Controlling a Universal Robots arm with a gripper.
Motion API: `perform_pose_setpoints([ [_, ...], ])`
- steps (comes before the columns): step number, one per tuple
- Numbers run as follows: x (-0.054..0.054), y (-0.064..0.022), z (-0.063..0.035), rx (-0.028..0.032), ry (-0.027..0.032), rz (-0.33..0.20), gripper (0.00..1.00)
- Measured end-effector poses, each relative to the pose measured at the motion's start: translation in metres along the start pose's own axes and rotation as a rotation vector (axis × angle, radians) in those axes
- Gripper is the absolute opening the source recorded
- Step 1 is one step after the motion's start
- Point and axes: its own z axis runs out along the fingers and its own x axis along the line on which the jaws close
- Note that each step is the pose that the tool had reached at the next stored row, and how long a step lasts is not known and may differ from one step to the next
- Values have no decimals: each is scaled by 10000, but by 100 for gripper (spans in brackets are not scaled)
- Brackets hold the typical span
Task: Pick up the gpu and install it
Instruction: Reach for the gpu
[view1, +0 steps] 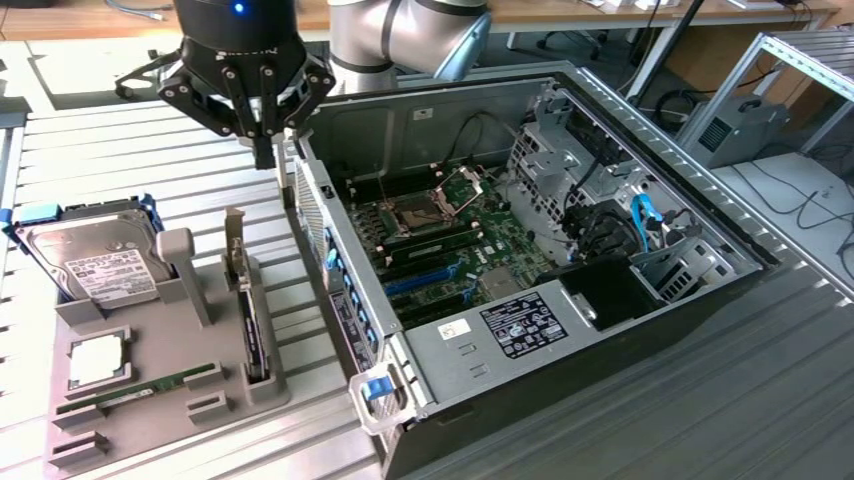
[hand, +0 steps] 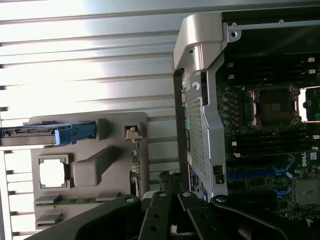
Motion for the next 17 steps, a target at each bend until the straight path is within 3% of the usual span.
perform_pose_setpoints([
  [17,105,-8,-3,0,-2,-1,11],
])
